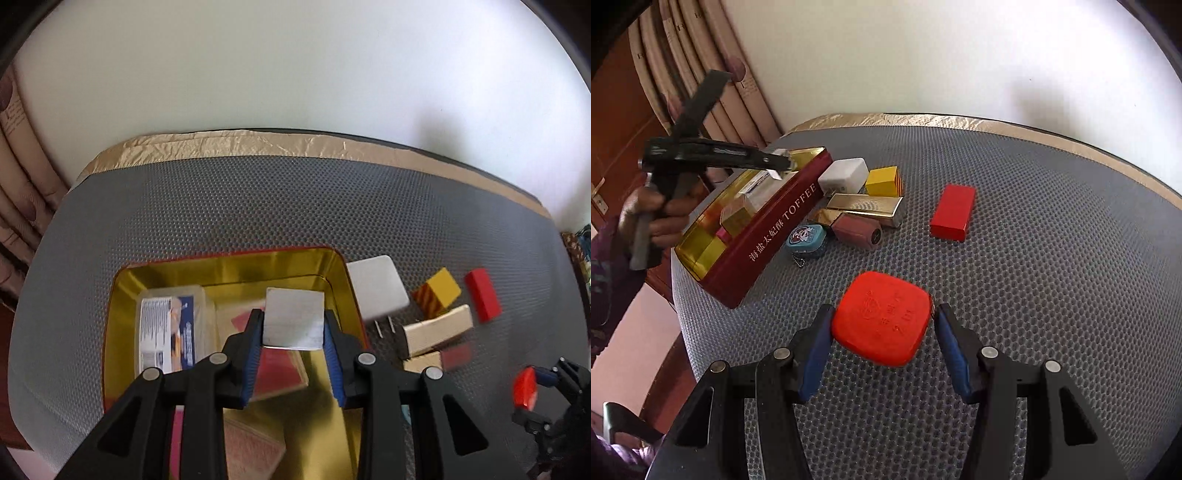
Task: Organize rigid objects
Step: 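Lower the white square block into the tin and open the left gripper, then lower the red rounded block into the tin and open the right gripper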
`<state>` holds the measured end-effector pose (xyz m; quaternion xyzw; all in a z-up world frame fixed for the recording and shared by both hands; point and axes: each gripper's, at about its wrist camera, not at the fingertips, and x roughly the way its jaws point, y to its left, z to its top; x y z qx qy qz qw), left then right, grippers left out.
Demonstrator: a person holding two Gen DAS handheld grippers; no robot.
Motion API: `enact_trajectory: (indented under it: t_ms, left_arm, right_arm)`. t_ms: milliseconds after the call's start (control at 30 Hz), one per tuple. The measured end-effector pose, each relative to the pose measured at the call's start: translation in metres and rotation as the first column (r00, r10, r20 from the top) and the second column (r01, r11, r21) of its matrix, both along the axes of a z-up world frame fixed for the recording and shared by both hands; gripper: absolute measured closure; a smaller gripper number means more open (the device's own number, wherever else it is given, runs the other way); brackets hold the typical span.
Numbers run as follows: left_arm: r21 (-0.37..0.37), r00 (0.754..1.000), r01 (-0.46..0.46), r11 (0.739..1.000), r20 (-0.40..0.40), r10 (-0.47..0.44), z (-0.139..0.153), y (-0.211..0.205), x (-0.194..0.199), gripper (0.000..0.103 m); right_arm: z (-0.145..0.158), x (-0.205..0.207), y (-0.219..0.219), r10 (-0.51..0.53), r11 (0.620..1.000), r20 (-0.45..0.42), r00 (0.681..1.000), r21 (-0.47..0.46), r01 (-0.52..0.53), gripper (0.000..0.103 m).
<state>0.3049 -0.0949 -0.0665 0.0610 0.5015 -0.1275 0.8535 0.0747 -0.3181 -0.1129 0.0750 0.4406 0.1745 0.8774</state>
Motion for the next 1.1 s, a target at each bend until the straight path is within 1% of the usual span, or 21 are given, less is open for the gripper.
enact_trajectory:
  t_ms: [67,267,333,400,467,533,600,667,700,767,833,867,933,1000,1067,1100]
  left_arm:
    - [0.014,1.0,0.0,1.0,0.0,0.0,-0.005,-0.001,0.004,0.071]
    - [0.017,1.0,0.003,1.0,-0.011,-0.003,-0.009,0.0,0.008,0.071]
    - [0.024,1.0,0.002,1.0,-0.01,-0.002,-0.009,0.001,0.009,0.068]
    - [0.043,1.0,0.001,0.999,0.001,-0.001,-0.008,0.0,0.01,0.062]
    - [0.054,1.0,-0.007,0.999,0.009,0.007,-0.005,0.002,0.01,0.061]
    - [0.034,1.0,-0.011,0.999,0.02,0.01,0.0,0.004,0.006,0.061]
    - [0.026,0.999,-0.007,1.0,0.035,0.006,0.006,0.006,0.004,0.051]
    - [0.02,0.999,-0.013,1.0,0.051,0.012,0.012,0.01,0.003,0.051]
    - [0.001,0.998,-0.02,1.0,0.054,0.02,0.016,0.014,0.003,0.051]
    - [-0.072,0.996,-0.054,0.996,0.066,0.059,0.028,0.026,-0.003,0.051]
    - [-0.108,0.991,-0.101,0.989,0.081,0.11,0.039,0.038,-0.014,0.051]
    - [-0.123,0.986,-0.13,0.984,0.092,0.142,0.045,0.046,-0.025,0.051]
    - [-0.109,0.977,-0.178,0.978,0.097,0.189,0.05,0.056,-0.045,0.051]
    - [-0.103,0.967,-0.231,0.968,0.083,0.24,0.051,0.07,-0.076,0.051]
    - [-0.12,0.956,-0.278,0.953,0.059,0.286,0.046,0.085,-0.112,0.051]
    - [-0.114,0.95,-0.302,0.946,0.046,0.309,0.043,0.091,-0.125,0.051]
  right_arm:
    - [0.0,0.0,-0.001,-0.006,1.0,0.0,1.0,0.005,0.006,0.051]
    - [0.003,-0.001,0.001,-0.009,1.0,0.0,1.0,0.002,0.009,0.051]
    - [0.004,-0.001,0.001,-0.01,1.0,-0.001,1.0,0.003,0.01,0.051]
    - [0.005,-0.002,0.001,-0.011,1.0,0.0,1.0,0.008,0.011,0.051]
    - [0.006,-0.003,0.002,-0.012,1.0,0.002,1.0,0.008,0.012,0.051]
    - [0.008,-0.004,0.002,-0.012,1.0,0.005,1.0,0.01,0.011,0.051]
    - [0.011,-0.004,0.003,-0.01,1.0,0.011,1.0,0.01,0.01,0.051]
    - [0.014,-0.005,0.005,-0.009,1.0,0.016,1.0,0.007,0.009,0.051]
    - [0.016,-0.005,0.006,-0.008,1.0,0.018,1.0,0.009,0.008,0.051]
    - [0.022,-0.006,0.009,-0.006,1.0,0.027,1.0,0.012,0.006,0.051]
    - [0.029,-0.004,0.015,0.002,1.0,0.039,0.999,0.01,-0.003,0.051]
    - [0.035,-0.003,0.019,0.011,1.0,0.05,0.999,0.014,-0.011,0.051]
    - [0.047,0.002,0.03,0.033,0.999,0.071,0.997,0.021,-0.034,0.051]
    - [0.058,0.007,0.042,0.06,0.998,0.089,0.994,0.029,-0.062,0.051]
    - [0.069,0.016,0.061,0.099,0.994,0.105,0.99,0.042,-0.104,0.051]
    - [0.072,0.02,0.07,0.117,0.992,0.11,0.987,0.044,-0.122,0.051]
